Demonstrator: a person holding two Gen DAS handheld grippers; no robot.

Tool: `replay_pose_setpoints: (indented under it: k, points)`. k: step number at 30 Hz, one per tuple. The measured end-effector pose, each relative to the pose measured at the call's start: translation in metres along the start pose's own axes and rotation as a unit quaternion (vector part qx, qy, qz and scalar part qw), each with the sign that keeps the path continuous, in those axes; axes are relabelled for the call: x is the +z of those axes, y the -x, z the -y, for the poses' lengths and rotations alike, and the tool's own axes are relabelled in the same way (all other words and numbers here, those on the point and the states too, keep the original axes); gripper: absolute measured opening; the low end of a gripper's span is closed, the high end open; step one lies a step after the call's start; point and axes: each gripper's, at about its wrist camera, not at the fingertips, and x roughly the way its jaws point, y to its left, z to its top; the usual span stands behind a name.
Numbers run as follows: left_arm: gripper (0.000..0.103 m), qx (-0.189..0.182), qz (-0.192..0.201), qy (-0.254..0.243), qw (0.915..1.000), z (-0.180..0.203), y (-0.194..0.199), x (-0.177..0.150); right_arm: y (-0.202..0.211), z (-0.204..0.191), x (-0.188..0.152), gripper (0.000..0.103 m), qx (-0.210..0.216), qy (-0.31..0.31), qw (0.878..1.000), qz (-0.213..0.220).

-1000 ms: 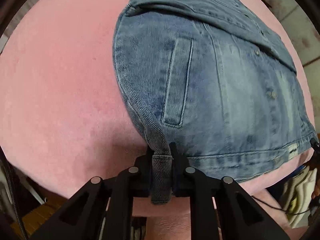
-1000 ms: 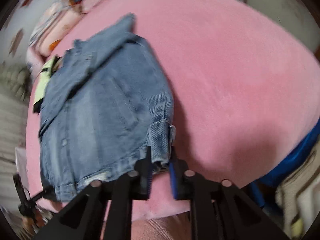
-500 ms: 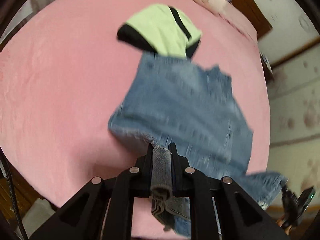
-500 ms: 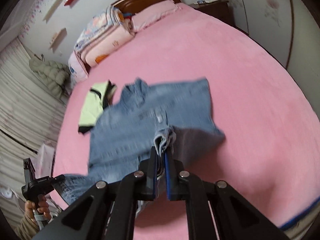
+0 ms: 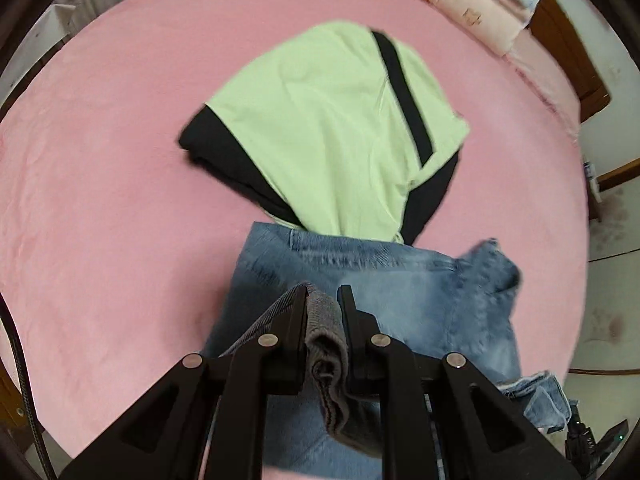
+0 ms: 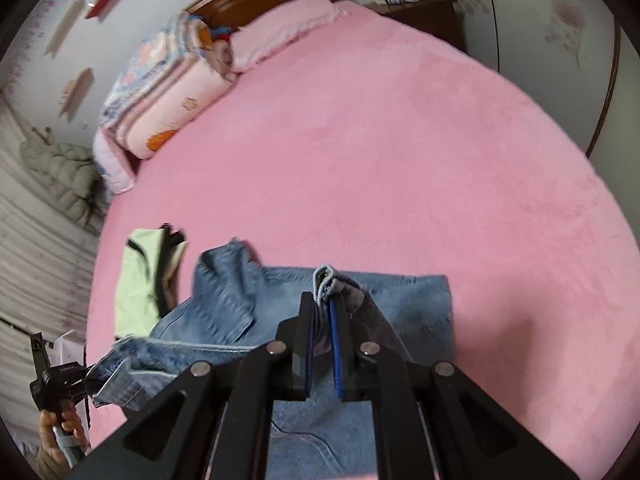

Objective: Fold large clothes

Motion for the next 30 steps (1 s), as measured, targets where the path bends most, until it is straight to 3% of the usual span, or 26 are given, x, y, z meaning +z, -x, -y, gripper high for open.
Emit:
replay_pose_setpoints:
  k: [4,6,7,8,10,13,17,22,26,30]
  points:
    - [0.02,0.036,-0.033,0.002,0.9988,0.006,-0.053,0.014,-0.044,0.011,0.005,0.008,-0.039,-0.028,0.999,-0.006]
    - [0.041,0.024,-0.052,0.003,0.9984,0.004,-0.069,0.018,-0.056,0.023,0.008,0.009,-0.059,-0.058,0.996,-0.012]
    - [0.046,0.014,-0.053,0.0,0.9985,0.004,-0.072,0.021,-0.059,0.029,0.01,0.012,-0.066,-0.07,0.995,-0.017]
    - [0.049,0.007,-0.043,-0.01,0.999,0.005,-0.071,0.023,-0.059,0.033,0.01,0.015,-0.068,-0.073,0.995,-0.014]
    - [0.05,-0.016,-0.023,-0.041,0.9988,0.009,-0.064,0.028,-0.053,0.038,0.008,0.035,-0.066,-0.064,0.996,0.0]
    - [0.065,-0.037,0.001,-0.103,0.994,0.015,-0.052,0.027,-0.051,0.043,0.002,0.04,-0.056,-0.035,0.998,0.001]
    - [0.066,-0.034,0.038,-0.211,0.976,0.021,-0.045,0.01,-0.071,0.042,-0.009,0.04,-0.068,0.004,0.997,-0.025]
    - [0.066,-0.027,0.061,-0.285,0.9562,0.022,-0.057,-0.005,-0.106,0.035,-0.016,0.04,-0.08,0.038,0.994,-0.06]
    - [0.066,-0.007,0.053,-0.313,0.9481,0.024,-0.078,-0.009,-0.123,0.024,-0.018,0.04,-0.102,0.101,0.987,-0.067]
    - [0.066,-0.02,0.048,-0.319,0.9464,0.026,-0.092,-0.007,-0.132,0.024,-0.016,0.046,-0.097,0.125,0.985,-0.074]
